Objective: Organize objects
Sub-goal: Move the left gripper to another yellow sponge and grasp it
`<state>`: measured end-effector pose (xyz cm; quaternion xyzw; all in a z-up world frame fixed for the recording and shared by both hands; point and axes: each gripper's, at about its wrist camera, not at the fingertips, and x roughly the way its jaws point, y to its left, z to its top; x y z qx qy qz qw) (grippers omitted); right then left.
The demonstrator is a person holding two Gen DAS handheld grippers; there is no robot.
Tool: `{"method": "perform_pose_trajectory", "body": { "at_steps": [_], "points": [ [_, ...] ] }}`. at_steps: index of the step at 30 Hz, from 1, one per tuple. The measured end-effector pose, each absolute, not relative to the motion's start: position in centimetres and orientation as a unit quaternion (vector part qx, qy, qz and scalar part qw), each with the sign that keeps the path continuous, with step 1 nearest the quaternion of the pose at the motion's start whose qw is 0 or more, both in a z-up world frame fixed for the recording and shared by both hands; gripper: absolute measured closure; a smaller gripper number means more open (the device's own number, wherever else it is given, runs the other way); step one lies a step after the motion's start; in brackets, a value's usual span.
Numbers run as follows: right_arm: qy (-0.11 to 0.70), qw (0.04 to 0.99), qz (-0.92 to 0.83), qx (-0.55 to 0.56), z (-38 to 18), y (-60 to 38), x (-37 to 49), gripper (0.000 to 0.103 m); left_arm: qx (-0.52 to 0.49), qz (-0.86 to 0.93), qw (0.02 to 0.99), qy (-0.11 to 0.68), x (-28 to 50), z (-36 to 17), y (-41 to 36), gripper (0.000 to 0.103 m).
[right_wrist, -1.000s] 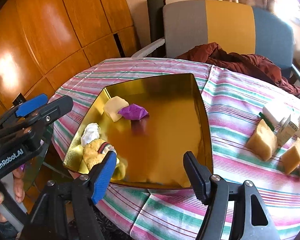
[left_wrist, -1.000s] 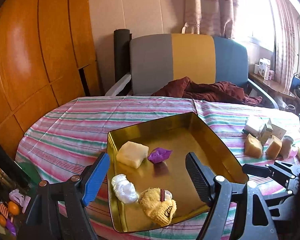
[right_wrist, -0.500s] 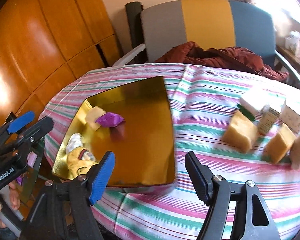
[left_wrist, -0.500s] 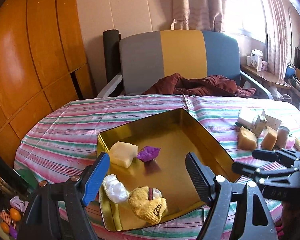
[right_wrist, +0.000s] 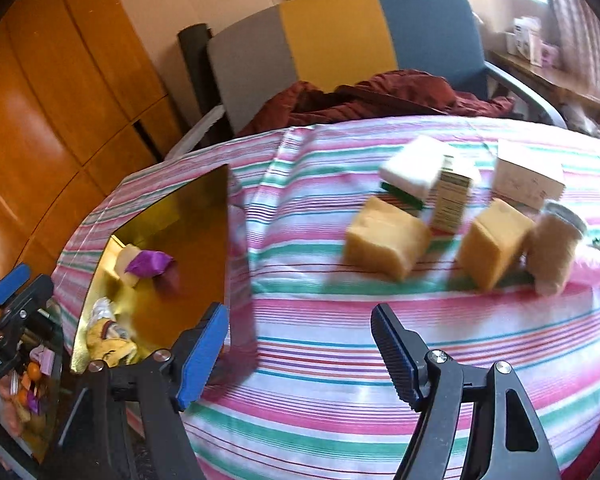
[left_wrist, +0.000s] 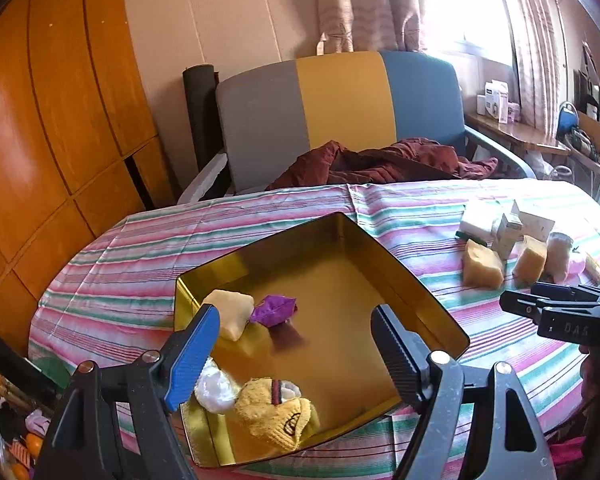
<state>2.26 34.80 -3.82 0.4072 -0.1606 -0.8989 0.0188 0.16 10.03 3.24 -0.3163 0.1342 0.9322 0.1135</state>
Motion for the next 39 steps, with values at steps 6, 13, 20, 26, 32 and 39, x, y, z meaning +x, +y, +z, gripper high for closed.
{"method": "perform_pose_trajectory", "body": {
  "at_steps": [6,13,20,26,32,39],
  "points": [
    [-0.179,-0.006,-0.893,0.412,-4.9,37.1,2.8,0.028,-0.320,0.927,0.127,0.149,0.1,3.1,11.4,0.024],
    [-0.203,-0.041,-0.886,0.415,-5.9,40.0,3.5,0.027,-0.334,0.913,0.184,0.145,-0.5,2.9,13.6,0.024],
    [-0.218,-0.067,-0.883,0.411,-6.2,42.4,4.2,0.026,-0.382,0.884,0.240,0.124,-3.1,2.3,17.4,0.024],
    [-0.231,-0.076,-0.878,0.412,-7.0,43.7,4.5,0.025,-0.391,0.861,0.295,0.134,-4.4,2.2,22.2,0.024],
    [-0.233,-0.084,-0.879,0.407,-7.1,44.8,5.1,0.025,-0.398,0.838,0.314,0.200,-5.9,0.1,28.9,0.024],
    [-0.248,-0.101,-0.874,0.405,-7.7,46.8,5.6,0.025,-0.420,0.809,0.330,0.246,-7.4,-3.8,34.6,0.019]
  ]
}}
